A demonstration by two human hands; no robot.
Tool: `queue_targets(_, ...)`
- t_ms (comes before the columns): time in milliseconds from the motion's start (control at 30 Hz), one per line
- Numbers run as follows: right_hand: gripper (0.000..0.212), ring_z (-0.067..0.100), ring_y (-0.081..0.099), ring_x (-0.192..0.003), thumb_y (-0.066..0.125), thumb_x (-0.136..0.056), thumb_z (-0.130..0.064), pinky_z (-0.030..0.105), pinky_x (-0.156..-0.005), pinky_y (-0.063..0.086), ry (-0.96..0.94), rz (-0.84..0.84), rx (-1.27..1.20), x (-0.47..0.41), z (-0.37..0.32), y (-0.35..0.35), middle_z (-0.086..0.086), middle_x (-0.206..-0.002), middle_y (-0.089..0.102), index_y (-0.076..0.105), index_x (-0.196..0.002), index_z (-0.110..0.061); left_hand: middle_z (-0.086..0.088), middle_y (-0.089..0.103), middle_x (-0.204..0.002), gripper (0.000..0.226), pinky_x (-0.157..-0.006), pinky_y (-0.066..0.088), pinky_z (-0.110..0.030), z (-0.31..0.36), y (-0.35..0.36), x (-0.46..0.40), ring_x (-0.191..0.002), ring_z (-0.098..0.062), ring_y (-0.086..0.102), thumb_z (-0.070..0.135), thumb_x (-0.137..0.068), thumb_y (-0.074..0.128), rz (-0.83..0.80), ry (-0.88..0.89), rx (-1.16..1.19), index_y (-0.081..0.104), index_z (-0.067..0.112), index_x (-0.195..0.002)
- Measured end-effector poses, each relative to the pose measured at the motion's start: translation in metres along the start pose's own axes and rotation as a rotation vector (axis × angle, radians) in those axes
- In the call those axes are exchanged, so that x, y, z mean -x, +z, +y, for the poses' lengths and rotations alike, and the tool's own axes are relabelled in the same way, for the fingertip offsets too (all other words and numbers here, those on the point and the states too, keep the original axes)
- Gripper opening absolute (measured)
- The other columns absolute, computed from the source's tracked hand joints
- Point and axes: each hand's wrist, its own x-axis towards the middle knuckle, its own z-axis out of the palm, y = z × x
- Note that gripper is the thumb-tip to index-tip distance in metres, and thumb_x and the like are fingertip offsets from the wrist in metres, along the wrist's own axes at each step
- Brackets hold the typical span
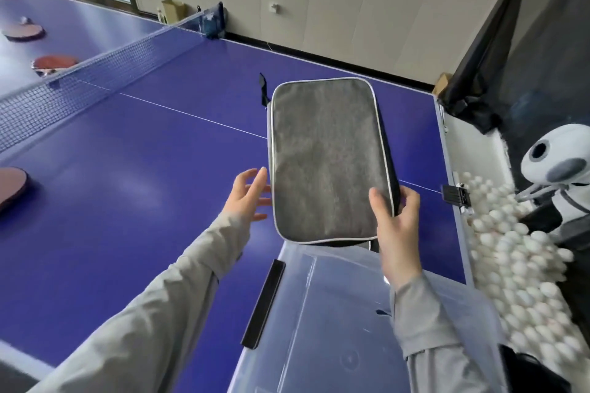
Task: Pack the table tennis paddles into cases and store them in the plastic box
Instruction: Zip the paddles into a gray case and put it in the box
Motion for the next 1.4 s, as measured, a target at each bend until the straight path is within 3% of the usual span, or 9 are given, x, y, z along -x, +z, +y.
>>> queue_targets(67, 0.026, -0.011, 0.057, -0.077, 0.067, -0.086, -0.025, 0.003, -0.071, 0.043, 0.007, -0.055, -0.015, 0.028, -0.001, 0.018, -0.01, -0.094, 0.059, 0.048, -0.105, -0.024, 0.009, 0.068, -0.088, 0.037, -0.051, 0.051, -0.021, 0.017, -0.018, 0.004, -0.064, -0.006, 0.066, 0.05, -0.091, 0.048, -0.004, 0.011, 0.097, 0.046, 0.027, -0.12)
queue_targets(167, 0.027, -0.009, 0.06, -0.08, 0.066, -0.087, -0.017, 0.005, -0.071, 0.045, 0.019, -0.169, -0.035, 0.065, 0.003, 0.051, -0.015, -0.092, 0.062, 0.047, -0.101, -0.03, 0.012, 0.072, -0.086, 0.03, -0.053, 0.053, -0.02, 0.024, -0.052, 0.011, -0.073, -0.007, 0.071, 0.044, -0.084, 0.064, 0.063, 0.072, 0.197, 0.054, 0.028, -0.108)
queue_targets(333, 0.03, 0.003, 0.062, -0.087, 0.068, -0.084, -0.023, 0.011, -0.074, 0.048, 0.086, -0.34, 0.102, 0.108, 0.023, 0.11, -0.005, -0.097, 0.062, 0.046, -0.103, -0.031, 0.012, 0.072, -0.087, 0.024, -0.055, 0.052, -0.017, 0.013, -0.132, 0.016, -0.075, -0.007, 0.07, 0.03, -0.077, 0.076, 0.185, 0.178, 0.154, 0.06, 0.038, -0.093)
queue_targets(500, 0.033, 0.014, 0.058, -0.089, 0.069, -0.084, -0.022, 0.016, -0.074, 0.046, -0.049, -0.296, 0.333, 0.121, 0.02, 0.203, -0.003, -0.102, 0.056, 0.049, -0.105, -0.037, 0.013, 0.071, -0.091, 0.039, -0.066, 0.055, -0.025, 0.01, -0.25, -0.01, -0.079, -0.009, 0.07, 0.031, -0.071, 0.079, 0.208, 0.211, -0.092, 0.053, 0.042, -0.098)
queue_targets(600, 0.03, 0.013, 0.055, -0.092, 0.066, -0.085, -0.024, 0.023, -0.08, 0.045, -0.191, -0.326, 0.429, 0.124, 0.005, 0.284, -0.011, -0.101, 0.052, 0.054, -0.111, -0.035, 0.026, 0.066, -0.087, 0.045, -0.065, 0.047, -0.019, 0.008, -0.324, -0.03, -0.075, 0.005, 0.064, 0.035, -0.073, 0.077, 0.155, 0.212, -0.365, 0.045, 0.053, -0.099)
queue_targets(667, 0.029, 0.008, 0.053, -0.093, 0.064, -0.087, -0.026, 0.015, -0.083, 0.042, -0.265, -0.373, 0.469, 0.129, -0.008, 0.34, -0.014, -0.101, 0.049, 0.057, -0.115, -0.031, 0.032, 0.063, -0.088, 0.047, -0.063, 0.043, -0.014, 0.009, -0.367, -0.039, -0.077, 0.01, 0.061, 0.039, -0.073, 0.075, 0.102, 0.206, -0.497, 0.04, 0.058, -0.099)
queue_targets(867, 0.021, 0.011, 0.05, -0.087, 0.059, -0.091, -0.025, 0.017, -0.08, 0.039, -0.26, -0.448, 0.548, 0.134, -0.044, 0.46, -0.004, -0.093, 0.049, 0.065, -0.111, -0.025, 0.036, 0.06, -0.087, 0.048, -0.069, 0.045, -0.014, 0.017, -0.456, -0.058, -0.079, 0.008, 0.06, 0.044, -0.074, 0.073, -0.088, 0.222, -0.71, 0.035, 0.062, -0.098)
queue_targets(1200, 0.007, 0.009, 0.043, -0.062, 0.067, -0.082, -0.035, 0.024, -0.065, 0.041, -0.035, -0.954, 0.786, 0.121, -0.07, 0.504, -0.005, -0.067, 0.046, 0.068, -0.081, -0.028, 0.019, 0.062, -0.099, 0.063, -0.082, 0.049, -0.029, 0.029, -0.496, -0.079, -0.093, -0.012, 0.063, 0.051, -0.077, 0.066, -0.391, 0.354, -0.975, 0.023, 0.062, -0.121)
queue_targets(1400, 0.013, 0.004, 0.044, -0.054, 0.06, -0.08, -0.012, 0.013, -0.056, 0.039, -0.121, -0.75, 0.668, 0.13, -0.07, 0.501, -0.008, -0.06, 0.054, 0.058, -0.073, -0.023, 0.023, 0.059, -0.09, 0.054, -0.077, 0.049, -0.027, 0.031, -0.5, -0.079, -0.084, -0.009, 0.062, 0.052, -0.074, 0.069, -0.391, 0.371, -0.948, 0.032, 0.05, -0.114)
